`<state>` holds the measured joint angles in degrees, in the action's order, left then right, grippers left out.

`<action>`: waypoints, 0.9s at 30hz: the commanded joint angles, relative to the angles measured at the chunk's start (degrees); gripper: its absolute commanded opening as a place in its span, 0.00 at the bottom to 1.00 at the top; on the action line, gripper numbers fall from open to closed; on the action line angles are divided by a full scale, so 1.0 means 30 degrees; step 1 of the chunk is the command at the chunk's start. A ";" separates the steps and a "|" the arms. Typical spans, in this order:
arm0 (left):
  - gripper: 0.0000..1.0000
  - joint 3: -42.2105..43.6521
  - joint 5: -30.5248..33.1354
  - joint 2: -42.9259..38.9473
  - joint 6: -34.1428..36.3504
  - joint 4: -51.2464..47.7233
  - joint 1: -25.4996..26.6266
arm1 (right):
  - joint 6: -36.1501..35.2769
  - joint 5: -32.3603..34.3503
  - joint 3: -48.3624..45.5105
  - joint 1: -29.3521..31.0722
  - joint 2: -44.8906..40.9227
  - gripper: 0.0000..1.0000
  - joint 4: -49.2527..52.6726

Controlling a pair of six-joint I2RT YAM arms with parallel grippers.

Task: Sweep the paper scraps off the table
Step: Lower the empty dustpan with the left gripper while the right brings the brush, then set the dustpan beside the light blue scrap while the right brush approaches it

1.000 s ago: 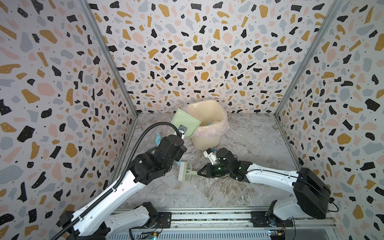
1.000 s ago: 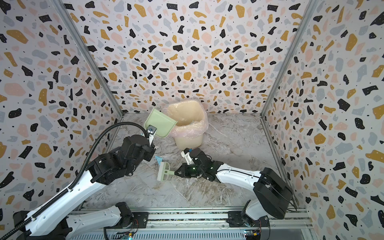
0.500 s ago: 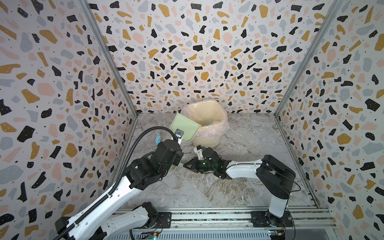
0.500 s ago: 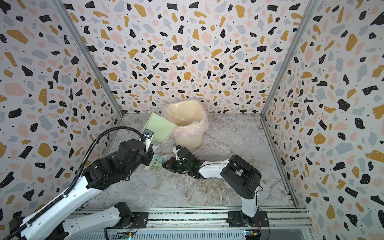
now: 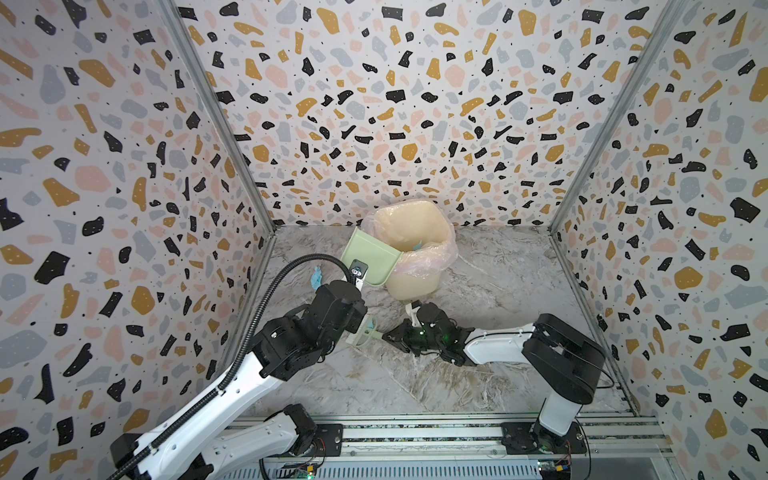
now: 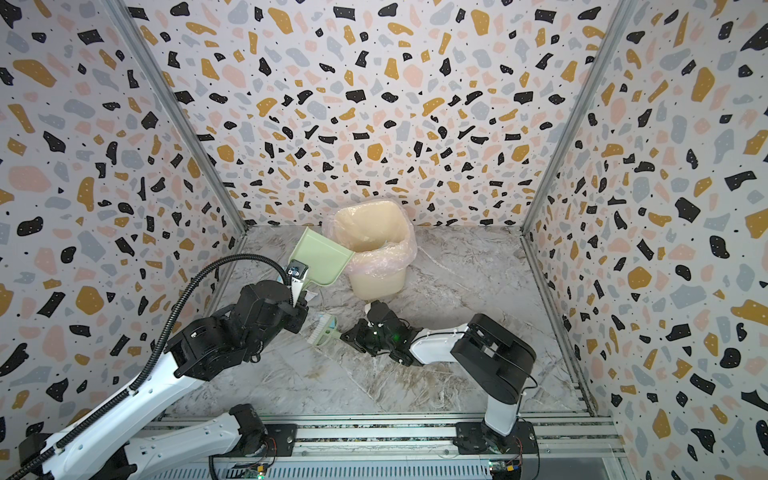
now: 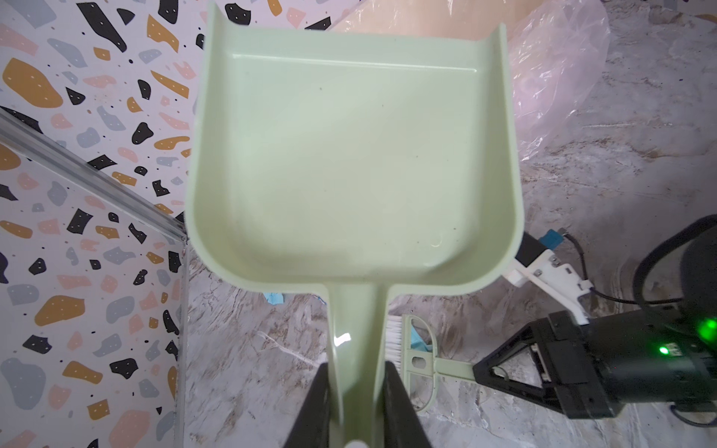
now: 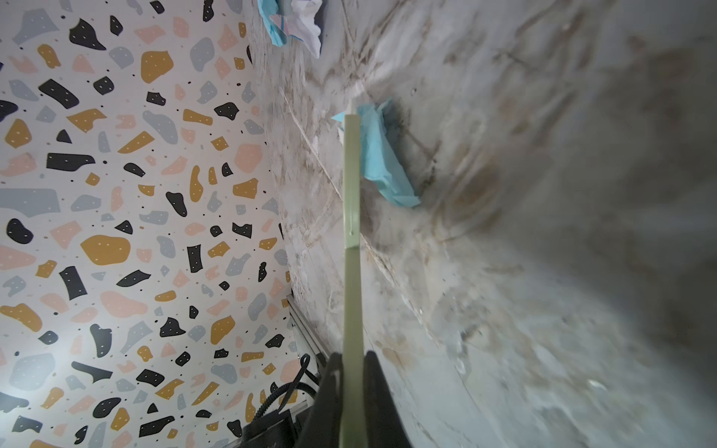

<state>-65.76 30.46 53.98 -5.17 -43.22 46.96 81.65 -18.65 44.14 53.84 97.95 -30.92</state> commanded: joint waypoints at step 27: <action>0.00 0.0989 -0.3796 0.0670 -0.1568 -0.0283 0.0781 | -0.7683 -0.2175 -0.0372 -0.4579 -0.7516 0.00 1.1948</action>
<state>-64.12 21.89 56.27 -8.29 -43.72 48.16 64.12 -22.59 42.59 41.91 75.11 2.35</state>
